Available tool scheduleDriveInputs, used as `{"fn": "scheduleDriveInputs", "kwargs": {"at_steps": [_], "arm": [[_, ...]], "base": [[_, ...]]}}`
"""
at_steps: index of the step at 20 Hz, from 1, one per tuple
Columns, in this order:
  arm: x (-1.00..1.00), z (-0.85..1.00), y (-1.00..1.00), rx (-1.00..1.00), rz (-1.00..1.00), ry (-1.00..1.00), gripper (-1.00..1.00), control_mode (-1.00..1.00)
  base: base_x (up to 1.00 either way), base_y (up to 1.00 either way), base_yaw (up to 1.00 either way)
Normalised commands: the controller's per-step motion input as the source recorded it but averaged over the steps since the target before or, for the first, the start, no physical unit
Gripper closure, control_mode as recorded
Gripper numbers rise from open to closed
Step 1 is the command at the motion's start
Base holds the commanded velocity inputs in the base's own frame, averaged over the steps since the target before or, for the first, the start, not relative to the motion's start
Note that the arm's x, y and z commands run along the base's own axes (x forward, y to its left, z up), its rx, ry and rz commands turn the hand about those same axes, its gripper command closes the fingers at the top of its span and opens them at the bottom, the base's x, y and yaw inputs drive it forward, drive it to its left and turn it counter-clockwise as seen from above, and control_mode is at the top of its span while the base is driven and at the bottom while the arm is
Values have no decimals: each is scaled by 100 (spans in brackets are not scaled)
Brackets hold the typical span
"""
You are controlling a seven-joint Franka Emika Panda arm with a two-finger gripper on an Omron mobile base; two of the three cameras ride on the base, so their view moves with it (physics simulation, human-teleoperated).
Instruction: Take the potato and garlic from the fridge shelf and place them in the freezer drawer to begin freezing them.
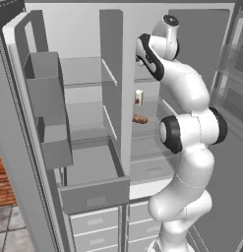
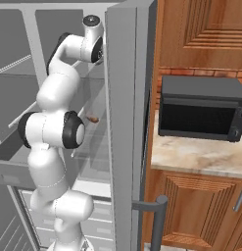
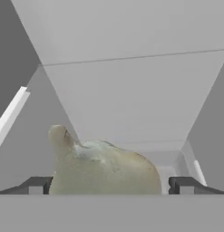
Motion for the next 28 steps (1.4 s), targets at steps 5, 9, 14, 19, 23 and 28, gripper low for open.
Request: {"fn": "scheduleDriveInputs", "kwargs": {"at_steps": [5,9,14,19,23,28], "arm": [[6,-52,19,0,0,3,-100,-100],[7,-39,12,0,0,0,100,-100],[15,-3,0,0,0,0,100,-100],[-10,-4,0,0,0,0,100,-100],[-82,-15,0,0,0,-1,100,-100],[-100,-25,0,0,0,-5,100,-100]], "base": [[0,0,0],[0,0,0],[0,0,0],[0,0,0],[0,0,0],[0,0,0]]}}
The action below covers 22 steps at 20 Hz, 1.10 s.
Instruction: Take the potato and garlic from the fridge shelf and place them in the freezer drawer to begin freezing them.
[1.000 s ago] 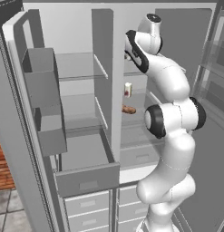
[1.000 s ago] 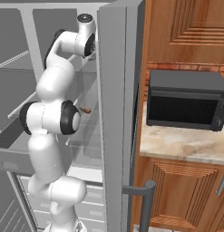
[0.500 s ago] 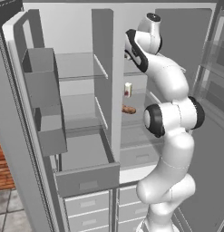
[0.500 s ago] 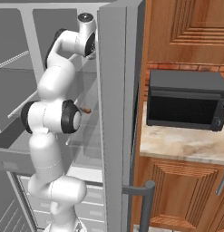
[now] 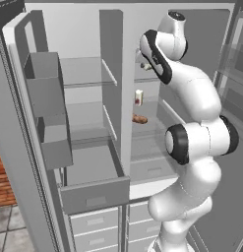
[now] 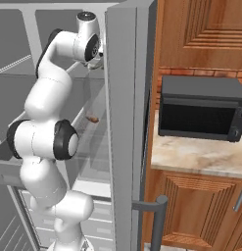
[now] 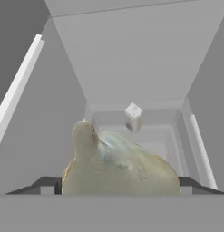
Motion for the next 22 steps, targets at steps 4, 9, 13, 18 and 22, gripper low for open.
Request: {"fn": "scheduleDriveInputs", "kwargs": {"at_steps": [4,9,13,18,22], "arm": [[-100,-29,-1,0,0,-8,100,-100],[-100,-18,-7,3,0,-8,100,-100],[-100,-7,-8,8,0,0,100,-100],[-100,-9,-3,5,0,5,100,-100],[-100,-13,0,1,0,18,100,-100]], "base": [[0,0,0],[0,0,0],[0,0,0],[0,0,0],[0,0,0]]}}
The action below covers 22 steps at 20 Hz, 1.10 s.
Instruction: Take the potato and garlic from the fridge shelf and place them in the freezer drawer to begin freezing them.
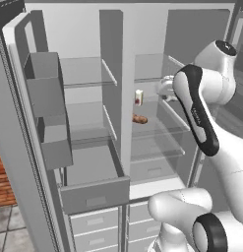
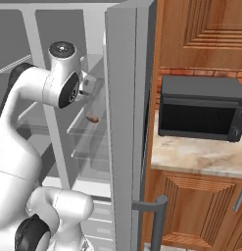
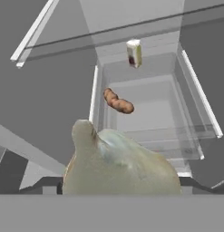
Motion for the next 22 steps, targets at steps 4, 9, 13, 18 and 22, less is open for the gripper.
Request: {"fn": "scheduleDriveInputs", "kwargs": {"at_steps": [4,9,13,18,22], "arm": [[-100,-12,31,0,5,28,100,-100],[-83,-41,83,0,12,26,100,-100],[-17,-95,100,0,17,20,100,-100],[8,-82,95,0,21,23,100,-100],[29,-21,72,0,22,9,100,-100]], "base": [[0,0,0],[0,0,0],[0,0,0],[0,0,0],[0,0,0]]}}
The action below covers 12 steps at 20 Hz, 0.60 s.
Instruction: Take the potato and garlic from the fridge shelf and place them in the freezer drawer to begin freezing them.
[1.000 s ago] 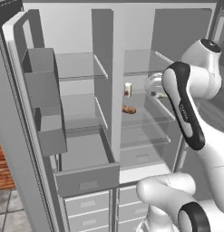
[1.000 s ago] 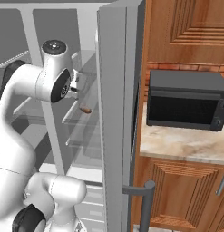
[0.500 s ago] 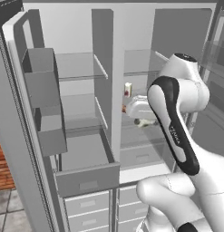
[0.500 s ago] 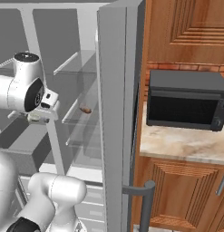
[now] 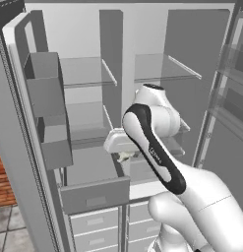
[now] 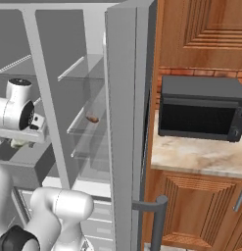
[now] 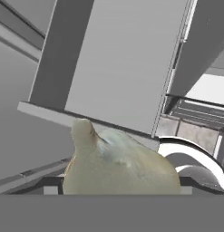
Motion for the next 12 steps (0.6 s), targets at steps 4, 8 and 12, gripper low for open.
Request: {"fn": "scheduleDriveInputs", "kwargs": {"at_steps": [4,8,12], "arm": [[20,-1,81,-1,15,0,100,-100],[19,-9,37,-2,6,11,100,-100],[46,-59,9,-12,0,2,100,-100]], "base": [[0,0,0],[0,0,0],[0,0,0]]}}
